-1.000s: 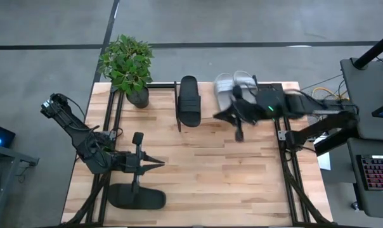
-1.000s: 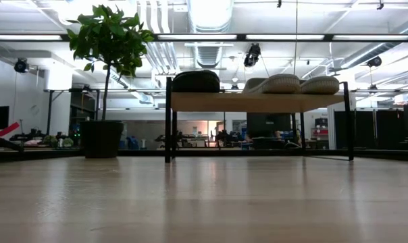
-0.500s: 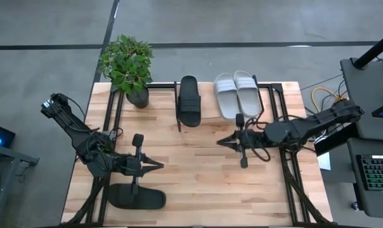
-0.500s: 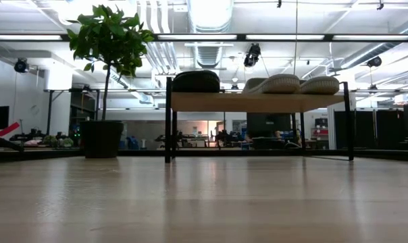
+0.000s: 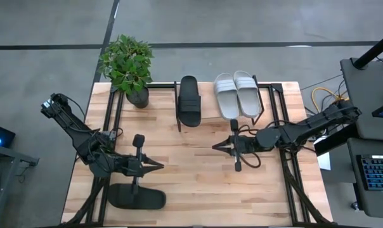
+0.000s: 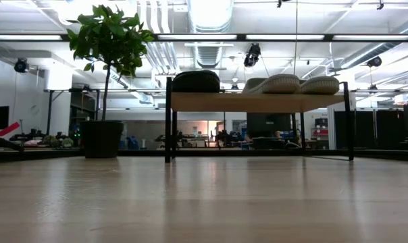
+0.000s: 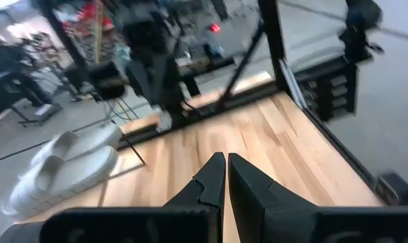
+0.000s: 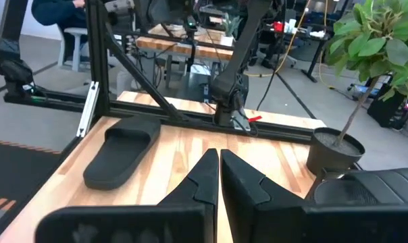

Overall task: Pick and place slides into the shelf
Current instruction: Put the black slide on the shelf

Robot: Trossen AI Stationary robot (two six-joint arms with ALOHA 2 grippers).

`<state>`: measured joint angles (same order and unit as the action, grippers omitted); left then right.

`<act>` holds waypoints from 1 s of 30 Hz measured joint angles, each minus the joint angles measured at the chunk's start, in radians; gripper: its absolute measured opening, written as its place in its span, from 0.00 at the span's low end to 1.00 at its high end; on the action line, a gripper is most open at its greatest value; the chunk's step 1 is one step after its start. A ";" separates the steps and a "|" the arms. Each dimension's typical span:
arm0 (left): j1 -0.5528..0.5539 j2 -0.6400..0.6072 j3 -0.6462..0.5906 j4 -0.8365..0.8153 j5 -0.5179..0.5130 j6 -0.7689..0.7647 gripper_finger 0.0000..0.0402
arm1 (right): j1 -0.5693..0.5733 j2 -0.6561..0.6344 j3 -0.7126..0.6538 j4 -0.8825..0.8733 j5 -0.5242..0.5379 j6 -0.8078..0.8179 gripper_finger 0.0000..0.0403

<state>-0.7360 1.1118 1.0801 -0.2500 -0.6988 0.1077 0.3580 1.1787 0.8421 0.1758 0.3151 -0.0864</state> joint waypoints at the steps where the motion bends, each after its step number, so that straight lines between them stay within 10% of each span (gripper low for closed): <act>1: 0.001 0.000 0.000 -0.023 0.019 -0.008 0.01 | 0.000 -0.001 0.000 0.001 0.000 0.000 0.02; 16: 0.002 -0.002 0.000 -0.461 0.426 -1.181 0.42 | 0.000 0.001 0.000 0.000 0.000 -0.021 0.02; 30: -0.017 0.019 0.000 -0.685 0.522 -1.849 0.44 | -0.001 0.001 0.000 0.000 0.001 -0.032 0.02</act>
<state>-0.7531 1.1307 1.0801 -0.9347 -0.1772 -1.7416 0.3574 1.1797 0.8425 0.1761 0.3157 -0.1181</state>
